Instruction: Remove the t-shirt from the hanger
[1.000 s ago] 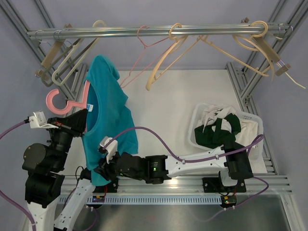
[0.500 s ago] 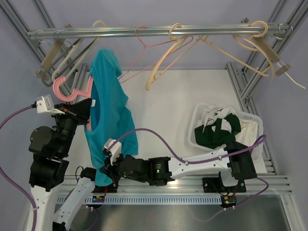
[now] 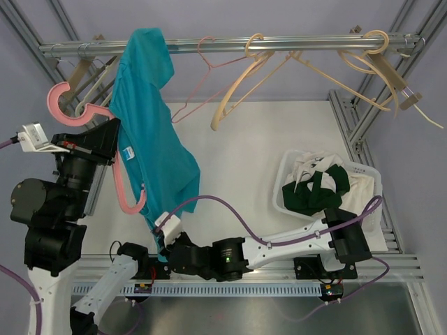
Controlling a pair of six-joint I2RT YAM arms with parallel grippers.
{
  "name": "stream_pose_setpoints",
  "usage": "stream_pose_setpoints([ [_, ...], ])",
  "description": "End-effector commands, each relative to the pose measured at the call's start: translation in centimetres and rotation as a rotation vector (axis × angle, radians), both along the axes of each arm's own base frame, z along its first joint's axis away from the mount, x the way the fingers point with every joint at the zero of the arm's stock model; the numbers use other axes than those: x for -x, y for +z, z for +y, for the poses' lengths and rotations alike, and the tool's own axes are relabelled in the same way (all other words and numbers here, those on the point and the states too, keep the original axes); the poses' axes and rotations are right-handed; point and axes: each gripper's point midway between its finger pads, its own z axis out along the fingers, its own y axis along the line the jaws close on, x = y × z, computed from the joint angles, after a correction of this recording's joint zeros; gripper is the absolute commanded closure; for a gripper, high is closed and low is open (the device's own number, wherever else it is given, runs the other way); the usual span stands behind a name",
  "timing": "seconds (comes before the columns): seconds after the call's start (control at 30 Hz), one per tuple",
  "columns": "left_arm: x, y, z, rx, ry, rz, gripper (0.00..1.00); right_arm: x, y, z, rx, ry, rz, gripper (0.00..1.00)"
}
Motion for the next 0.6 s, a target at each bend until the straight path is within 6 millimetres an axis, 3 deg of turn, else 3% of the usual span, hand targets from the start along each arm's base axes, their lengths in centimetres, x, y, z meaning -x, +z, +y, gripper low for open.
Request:
stream_pose_setpoints([
  [0.0,5.3,6.6,0.7,0.037,-0.033,-0.211,1.0,0.3,-0.6,-3.1,0.063,-0.028,-0.032,1.0],
  [0.07,7.4,4.1,0.2,-0.052,-0.075,-0.147,1.0,-0.4,-0.1,-4.1,0.052,-0.047,-0.065,1.0],
  [0.1,8.2,3.2,0.3,-0.073,-0.08,-0.126,1.0,-0.6,1.7,-4.7,0.01,-0.047,-0.071,1.0],
  [0.13,9.4,0.7,0.7,-0.119,-0.075,-0.069,1.0,-1.0,1.9,-5.3,0.018,-0.037,-0.106,1.0],
  [0.2,10.5,-1.8,1.5,-0.154,-0.048,-0.007,1.0,-1.1,4.6,-5.4,-0.046,-0.018,-0.134,1.0],
  [0.23,10.2,-4.4,2.2,-0.184,-0.016,0.073,1.0,-0.9,6.1,-5.0,-0.063,0.028,-0.171,1.0],
  [0.3,11.5,-5.9,3.3,-0.179,0.024,0.085,1.0,-1.6,7.8,-4.8,-0.064,0.038,-0.201,1.0],
  [0.33,11.8,-7.0,3.3,-0.195,0.014,0.116,1.0,-1.9,9.7,-4.5,-0.079,0.045,-0.223,1.0],
  [0.53,14.8,-7.0,1.0,-0.246,-0.165,0.068,1.0,-7.5,13.3,-4.5,-0.184,0.042,-0.215,1.0],
  [0.57,15.1,-7.0,0.7,-0.255,-0.193,0.055,1.0,-7.9,14.9,-4.3,-0.239,0.036,-0.236,1.0],
])
